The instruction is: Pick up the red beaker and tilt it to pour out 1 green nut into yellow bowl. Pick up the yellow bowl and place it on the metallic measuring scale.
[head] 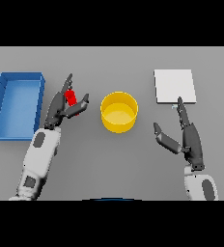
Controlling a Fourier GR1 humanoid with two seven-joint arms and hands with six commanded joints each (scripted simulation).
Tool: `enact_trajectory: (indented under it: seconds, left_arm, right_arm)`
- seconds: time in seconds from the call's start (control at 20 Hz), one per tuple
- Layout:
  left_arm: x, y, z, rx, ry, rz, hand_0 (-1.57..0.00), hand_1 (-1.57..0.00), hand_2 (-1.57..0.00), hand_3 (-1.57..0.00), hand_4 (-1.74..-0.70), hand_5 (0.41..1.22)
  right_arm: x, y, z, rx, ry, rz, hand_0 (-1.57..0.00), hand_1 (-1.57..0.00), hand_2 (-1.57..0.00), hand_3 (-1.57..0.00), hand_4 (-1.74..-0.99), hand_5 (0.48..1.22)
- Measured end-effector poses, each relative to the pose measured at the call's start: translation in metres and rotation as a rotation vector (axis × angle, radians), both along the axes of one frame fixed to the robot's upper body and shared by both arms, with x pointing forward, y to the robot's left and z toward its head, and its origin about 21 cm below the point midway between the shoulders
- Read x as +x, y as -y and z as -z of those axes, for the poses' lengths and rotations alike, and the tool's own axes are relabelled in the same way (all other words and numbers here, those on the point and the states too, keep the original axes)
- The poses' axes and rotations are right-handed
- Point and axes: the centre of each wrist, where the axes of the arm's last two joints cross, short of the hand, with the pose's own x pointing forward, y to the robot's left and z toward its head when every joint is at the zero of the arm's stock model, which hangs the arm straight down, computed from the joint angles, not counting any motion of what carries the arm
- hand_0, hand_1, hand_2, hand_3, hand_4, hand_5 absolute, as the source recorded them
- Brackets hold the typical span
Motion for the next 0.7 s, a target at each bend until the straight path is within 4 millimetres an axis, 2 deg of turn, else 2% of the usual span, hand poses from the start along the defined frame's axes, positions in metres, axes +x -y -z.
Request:
enact_trajectory:
  seconds: [0.05,0.1,0.15,0.2,0.3,0.35,0.45,0.55,0.7]
  left_arm:
    - [0.001,0.002,0.001,-0.019,0.002,-0.007,-0.12,-0.15,-0.18,-0.12,-1.41,0.750]
    - [0.002,0.003,0.001,-0.034,0.002,-0.023,-0.29,-0.33,-0.36,-0.29,-1.45,0.783]
    - [0.004,0.007,0.002,-0.050,-0.008,-0.034,-0.44,-0.48,-0.52,-0.55,-1.45,0.871]
    - [0.004,0.010,0.002,-0.052,-0.012,-0.046,-0.66,-0.70,-0.73,-0.72,-1.50,0.941]
    - [0.009,0.013,-0.002,-0.018,0.010,-0.048,-0.99,-1.01,-1.03,-0.93,-1.57,1.042]
    - [0.010,0.013,-0.003,-0.003,0.013,-0.037,-1.11,-1.12,-1.14,-0.97,-1.60,1.078]
    - [0.006,0.013,0.000,0.016,0.045,-0.007,-1.27,-1.29,-1.30,-1.19,-1.54,1.129]
    - [0.005,0.014,0.000,0.011,0.032,-0.001,-1.38,-1.39,-1.40,-1.33,-1.51,1.162]
    - [0.008,0.016,-0.004,-0.010,0.016,-0.033,-1.47,-1.48,-1.48,-1.45,-1.62,1.140]
  right_arm:
    - [0.000,0.001,0.000,-0.001,-0.001,-0.001,0.00,0.00,0.00,0.00,-1.260,0.642]
    - [-0.003,0.002,-0.001,0.008,0.010,-0.004,0.00,0.00,0.00,0.00,-1.258,0.644]
    - [-0.002,0.002,0.003,-0.002,-0.005,0.001,0.00,0.00,0.00,0.00,-1.257,0.645]
    - [-0.003,0.002,0.003,0.001,-0.008,0.003,0.00,0.00,0.00,0.00,-1.255,0.644]
    - [-0.003,-0.002,0.005,0.001,-0.017,0.005,0.00,0.00,0.00,0.00,-1.254,0.645]
    - [-0.002,-0.002,0.003,0.005,-0.007,0.007,0.00,0.00,0.00,0.00,-1.252,0.644]
    - [-0.003,0.004,0.004,0.001,0.002,0.015,0.00,0.00,0.00,0.00,-1.254,0.644]
    - [-0.004,0.002,0.005,0.008,-0.002,0.012,0.00,0.00,0.00,0.00,-1.257,0.645]
    - [-0.006,0.006,0.002,0.012,0.000,0.019,0.00,0.00,0.00,0.00,-1.260,0.643]
